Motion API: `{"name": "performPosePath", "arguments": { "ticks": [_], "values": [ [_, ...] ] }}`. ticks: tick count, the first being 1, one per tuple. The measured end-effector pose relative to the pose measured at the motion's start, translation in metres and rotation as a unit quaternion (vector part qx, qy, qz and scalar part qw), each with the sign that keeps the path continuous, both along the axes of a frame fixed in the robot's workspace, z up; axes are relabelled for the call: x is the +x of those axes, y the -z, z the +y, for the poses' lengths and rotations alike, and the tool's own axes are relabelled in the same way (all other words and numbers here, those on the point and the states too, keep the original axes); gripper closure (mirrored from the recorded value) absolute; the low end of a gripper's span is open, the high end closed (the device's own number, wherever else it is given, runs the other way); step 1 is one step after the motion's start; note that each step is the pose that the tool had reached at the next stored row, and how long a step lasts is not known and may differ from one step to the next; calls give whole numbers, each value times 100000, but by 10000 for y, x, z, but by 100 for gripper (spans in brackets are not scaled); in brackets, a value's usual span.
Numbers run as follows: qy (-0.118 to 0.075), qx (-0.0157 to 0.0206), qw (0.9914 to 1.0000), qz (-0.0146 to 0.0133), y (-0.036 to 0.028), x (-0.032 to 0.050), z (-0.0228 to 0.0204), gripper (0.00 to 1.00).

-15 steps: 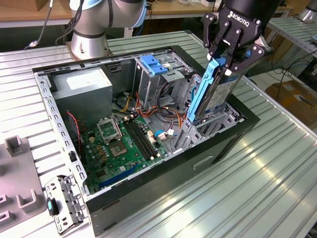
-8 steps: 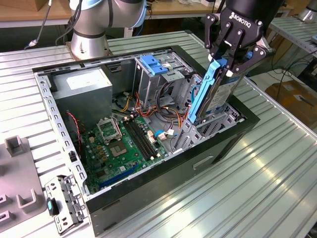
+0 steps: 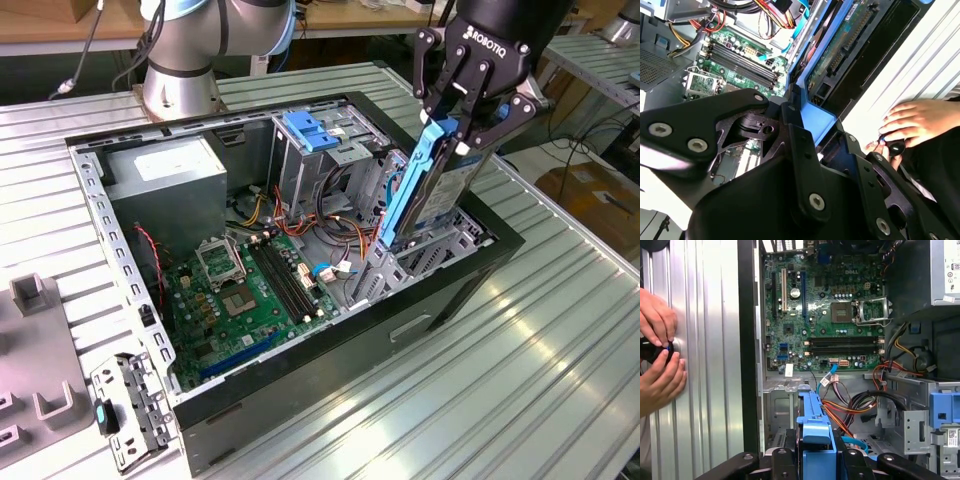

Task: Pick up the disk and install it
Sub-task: 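Insert the disk into the insertion slot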

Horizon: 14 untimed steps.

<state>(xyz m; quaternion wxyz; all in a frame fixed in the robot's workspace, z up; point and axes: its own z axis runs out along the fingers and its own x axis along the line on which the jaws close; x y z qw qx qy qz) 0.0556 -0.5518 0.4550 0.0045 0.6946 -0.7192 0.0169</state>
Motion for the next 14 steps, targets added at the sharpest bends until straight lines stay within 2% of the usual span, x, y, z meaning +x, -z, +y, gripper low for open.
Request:
{"name": "performPosePath", "arguments": {
  "ticks": [14],
  "values": [
    [148,8,100000,-1,44,2,-6,63]
  ]
}}
